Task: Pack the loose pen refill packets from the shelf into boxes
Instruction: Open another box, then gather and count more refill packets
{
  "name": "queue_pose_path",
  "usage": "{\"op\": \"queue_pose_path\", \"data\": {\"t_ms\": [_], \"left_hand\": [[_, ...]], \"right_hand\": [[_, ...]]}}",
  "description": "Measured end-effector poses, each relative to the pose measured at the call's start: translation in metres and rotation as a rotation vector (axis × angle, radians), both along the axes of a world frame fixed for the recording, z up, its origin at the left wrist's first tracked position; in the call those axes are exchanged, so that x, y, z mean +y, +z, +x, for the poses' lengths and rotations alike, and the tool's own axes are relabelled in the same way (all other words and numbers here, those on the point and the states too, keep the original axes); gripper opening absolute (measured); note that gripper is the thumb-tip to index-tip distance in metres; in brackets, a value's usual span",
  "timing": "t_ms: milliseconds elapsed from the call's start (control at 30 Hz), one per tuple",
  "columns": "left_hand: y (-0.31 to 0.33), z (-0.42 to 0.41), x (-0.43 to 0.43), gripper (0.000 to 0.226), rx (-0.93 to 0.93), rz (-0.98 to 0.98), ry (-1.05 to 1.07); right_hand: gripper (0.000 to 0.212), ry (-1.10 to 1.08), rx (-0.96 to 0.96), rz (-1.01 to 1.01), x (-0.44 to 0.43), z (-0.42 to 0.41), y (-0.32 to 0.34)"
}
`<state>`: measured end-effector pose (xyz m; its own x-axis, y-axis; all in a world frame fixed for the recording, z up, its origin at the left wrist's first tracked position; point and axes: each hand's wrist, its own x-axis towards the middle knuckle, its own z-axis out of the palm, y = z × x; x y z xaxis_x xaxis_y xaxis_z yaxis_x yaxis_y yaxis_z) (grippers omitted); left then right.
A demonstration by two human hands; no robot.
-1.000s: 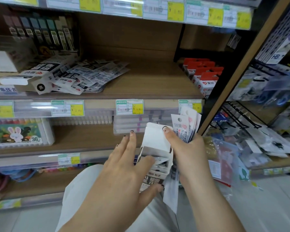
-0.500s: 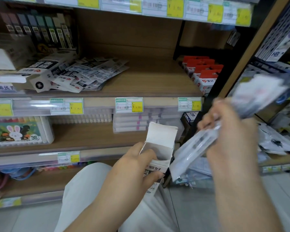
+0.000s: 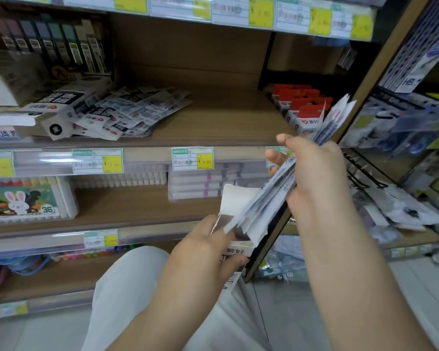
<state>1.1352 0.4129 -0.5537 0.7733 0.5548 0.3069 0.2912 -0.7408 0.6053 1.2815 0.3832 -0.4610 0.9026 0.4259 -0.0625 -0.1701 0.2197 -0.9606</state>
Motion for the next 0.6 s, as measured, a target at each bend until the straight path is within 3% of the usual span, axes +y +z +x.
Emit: {"op": "queue_pose_path", "data": {"t_ms": [133,367,600], "left_hand": [[-0.001,0.002,-0.005,0.019,0.043,0.0,0.04],[0.002,0.014,-0.015,0.02,0.117,0.059,0.065],[0.009,0.014,-0.011,0.023,0.038,0.0,0.134]], "right_hand": [[0.014,-0.188,-0.171,-0.034,0.009,0.005,-0.011],[0.049,-0.398,-0.718,-0.099,0.016,-0.022,-0.02],[0.043,-0.377,-0.831,0.075,0.016,-0.054,-0.036]]}}
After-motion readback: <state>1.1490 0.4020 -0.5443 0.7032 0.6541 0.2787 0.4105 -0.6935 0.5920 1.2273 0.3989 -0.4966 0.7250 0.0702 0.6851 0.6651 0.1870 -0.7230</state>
